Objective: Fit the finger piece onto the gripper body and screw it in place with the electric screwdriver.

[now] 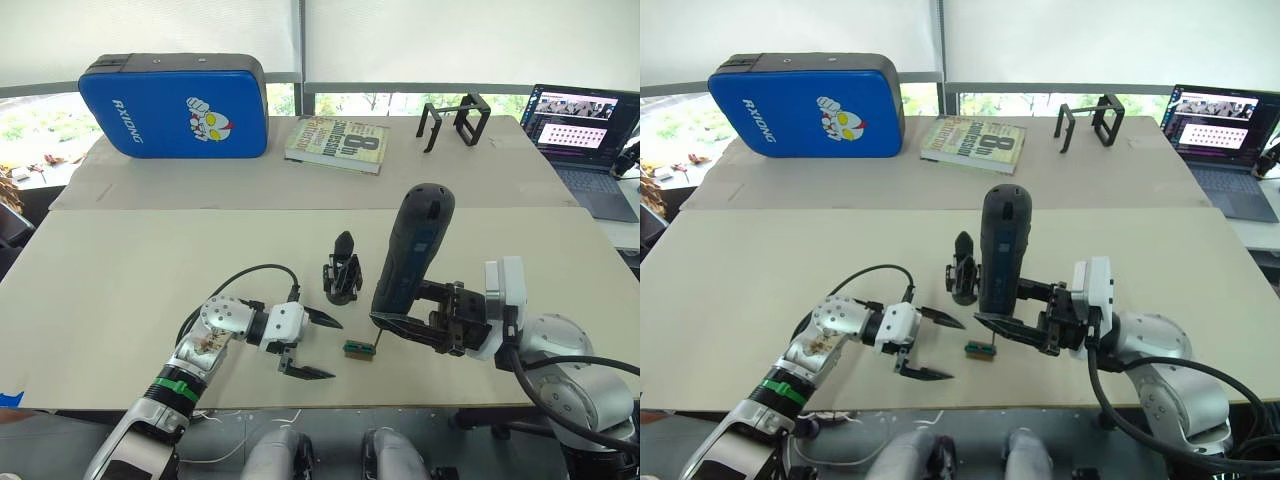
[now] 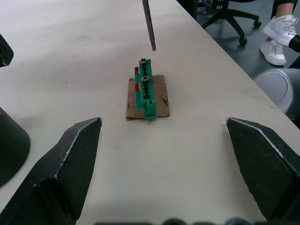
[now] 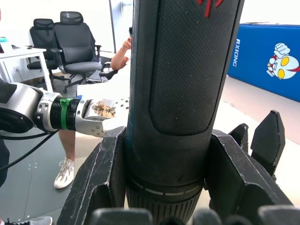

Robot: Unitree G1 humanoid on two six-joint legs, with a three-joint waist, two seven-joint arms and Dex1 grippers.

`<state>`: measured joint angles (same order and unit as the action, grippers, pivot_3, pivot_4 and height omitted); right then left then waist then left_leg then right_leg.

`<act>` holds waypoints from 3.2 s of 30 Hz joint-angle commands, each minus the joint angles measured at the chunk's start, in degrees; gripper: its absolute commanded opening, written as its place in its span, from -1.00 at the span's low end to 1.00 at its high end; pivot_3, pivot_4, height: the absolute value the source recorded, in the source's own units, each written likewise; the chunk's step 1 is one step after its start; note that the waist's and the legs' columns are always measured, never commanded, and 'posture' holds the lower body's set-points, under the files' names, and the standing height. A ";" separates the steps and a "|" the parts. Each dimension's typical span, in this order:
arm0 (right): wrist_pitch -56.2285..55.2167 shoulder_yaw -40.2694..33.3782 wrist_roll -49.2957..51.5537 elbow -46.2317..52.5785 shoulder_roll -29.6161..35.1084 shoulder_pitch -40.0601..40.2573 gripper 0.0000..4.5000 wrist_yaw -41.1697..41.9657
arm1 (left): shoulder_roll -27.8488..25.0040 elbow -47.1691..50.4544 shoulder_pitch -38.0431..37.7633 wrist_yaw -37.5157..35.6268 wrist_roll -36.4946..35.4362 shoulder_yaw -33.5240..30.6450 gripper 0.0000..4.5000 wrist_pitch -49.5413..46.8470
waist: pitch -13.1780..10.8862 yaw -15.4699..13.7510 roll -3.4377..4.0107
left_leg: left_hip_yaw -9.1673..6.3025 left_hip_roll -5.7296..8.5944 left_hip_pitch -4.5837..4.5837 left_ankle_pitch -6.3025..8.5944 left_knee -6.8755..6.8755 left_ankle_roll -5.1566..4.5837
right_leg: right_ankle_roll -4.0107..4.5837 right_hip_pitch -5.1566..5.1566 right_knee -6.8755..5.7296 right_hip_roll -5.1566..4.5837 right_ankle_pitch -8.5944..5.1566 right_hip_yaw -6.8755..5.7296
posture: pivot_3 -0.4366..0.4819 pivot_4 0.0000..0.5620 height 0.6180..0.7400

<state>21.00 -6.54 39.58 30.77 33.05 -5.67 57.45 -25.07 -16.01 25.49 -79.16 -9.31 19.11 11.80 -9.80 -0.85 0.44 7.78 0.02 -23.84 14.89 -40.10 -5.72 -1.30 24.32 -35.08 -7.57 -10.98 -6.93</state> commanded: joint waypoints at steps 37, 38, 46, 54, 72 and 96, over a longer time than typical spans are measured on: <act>-2.60 -0.22 0.86 -0.64 -0.83 -2.67 -0.14 1.09 | 2.48 0.34 1.14 1.90 0.40 0.66 1.00 -3.13 | 0.00 0.00 0.00 | 0.00 0.00 0.00 0.01 -0.01 -0.01 | 0.00 0.00 0.00 -0.06 0.01 -0.01 | -0.05 -0.47 1.00; -2.70 -0.13 0.73 -0.79 -0.83 -2.69 -0.14 1.21 | 2.48 0.34 1.13 1.89 0.41 0.68 1.00 -3.14 | 0.00 0.00 0.00 | 0.00 0.01 0.00 0.01 -0.01 -0.01 | 0.00 0.00 0.00 -0.06 0.01 -0.01 | -0.05 -0.47 1.00; -2.89 -0.10 0.43 -1.32 -0.68 -2.74 -0.14 1.46 | 2.57 0.33 1.32 2.03 0.47 0.74 1.00 -3.04 | 0.00 0.00 0.00 | 0.00 0.00 0.00 0.01 -0.01 -0.01 | 0.00 0.00 0.00 -0.06 0.01 -0.02 | -0.05 -0.47 1.00; -3.10 -0.15 0.22 -1.42 -0.71 -2.83 -0.14 1.51 | 2.50 0.21 1.35 1.94 0.58 0.87 1.00 -2.71 | 0.00 0.00 0.00 | 0.00 0.00 0.00 0.01 -0.01 -0.01 | 0.00 0.00 0.00 -0.06 0.01 -0.02 | -0.05 -0.47 1.00; -2.84 0.20 -0.46 -2.07 -0.59 -3.50 -0.14 1.46 | 2.62 -0.36 1.67 2.23 0.69 0.77 1.00 -2.07 | 0.00 0.00 0.00 | 0.00 0.01 0.00 0.01 -0.01 -0.01 | 0.00 0.00 0.00 -0.07 0.01 -0.02 | -0.05 -0.47 1.00; -3.24 0.61 -1.30 -1.46 -0.85 -1.96 -0.14 1.61 | 2.60 -0.25 1.94 2.21 0.79 0.67 1.00 -2.04 | 0.00 0.02 0.00 | 0.00 0.00 0.00 0.01 -0.01 -0.01 | 0.00 0.00 0.00 -0.07 0.01 -0.03 | -0.05 -0.47 1.00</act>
<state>20.06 -5.20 37.19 26.94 32.42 -7.33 58.73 -22.65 -16.69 26.62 -77.07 -8.34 19.94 8.90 -9.81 -0.83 0.44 7.78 0.03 -23.84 14.90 -40.11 -5.73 -1.30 24.32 -35.08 -7.63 -10.97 -6.96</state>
